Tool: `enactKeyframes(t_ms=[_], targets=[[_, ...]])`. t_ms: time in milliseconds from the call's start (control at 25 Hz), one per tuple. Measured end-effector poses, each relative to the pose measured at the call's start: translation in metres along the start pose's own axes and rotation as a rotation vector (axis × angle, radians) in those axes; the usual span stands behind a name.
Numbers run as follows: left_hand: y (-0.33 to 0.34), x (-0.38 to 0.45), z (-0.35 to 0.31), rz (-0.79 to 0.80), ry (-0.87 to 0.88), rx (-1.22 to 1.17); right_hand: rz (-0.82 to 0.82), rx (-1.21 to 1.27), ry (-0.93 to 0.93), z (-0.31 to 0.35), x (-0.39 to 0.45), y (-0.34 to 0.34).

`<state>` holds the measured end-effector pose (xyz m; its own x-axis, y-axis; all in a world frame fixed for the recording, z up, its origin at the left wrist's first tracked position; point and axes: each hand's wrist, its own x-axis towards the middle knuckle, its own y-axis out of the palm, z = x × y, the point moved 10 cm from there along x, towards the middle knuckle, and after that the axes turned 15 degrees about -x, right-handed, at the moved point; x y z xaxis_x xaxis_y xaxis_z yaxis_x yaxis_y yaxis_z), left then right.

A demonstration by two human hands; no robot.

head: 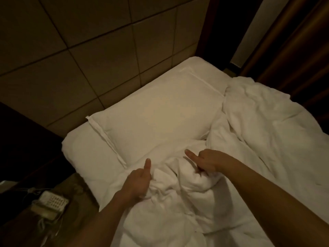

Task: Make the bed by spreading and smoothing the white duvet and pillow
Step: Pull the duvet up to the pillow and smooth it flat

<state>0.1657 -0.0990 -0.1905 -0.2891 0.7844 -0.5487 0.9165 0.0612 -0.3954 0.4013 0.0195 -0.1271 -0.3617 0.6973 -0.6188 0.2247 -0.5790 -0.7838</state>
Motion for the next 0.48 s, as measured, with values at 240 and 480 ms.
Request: enactKeyframes(t_ms=[240, 480], targets=[[-0.067, 0.067, -0.025, -0.406, 0.355, 0.064, -0.438, -0.039, 0.114, -0.002, 0.085, -0.055], [-0.007, 0.118, -0.013, -0.194, 0.228, 0.101, -0.184, 0.018, 0.007, 0.037, 0.150, 0.037]])
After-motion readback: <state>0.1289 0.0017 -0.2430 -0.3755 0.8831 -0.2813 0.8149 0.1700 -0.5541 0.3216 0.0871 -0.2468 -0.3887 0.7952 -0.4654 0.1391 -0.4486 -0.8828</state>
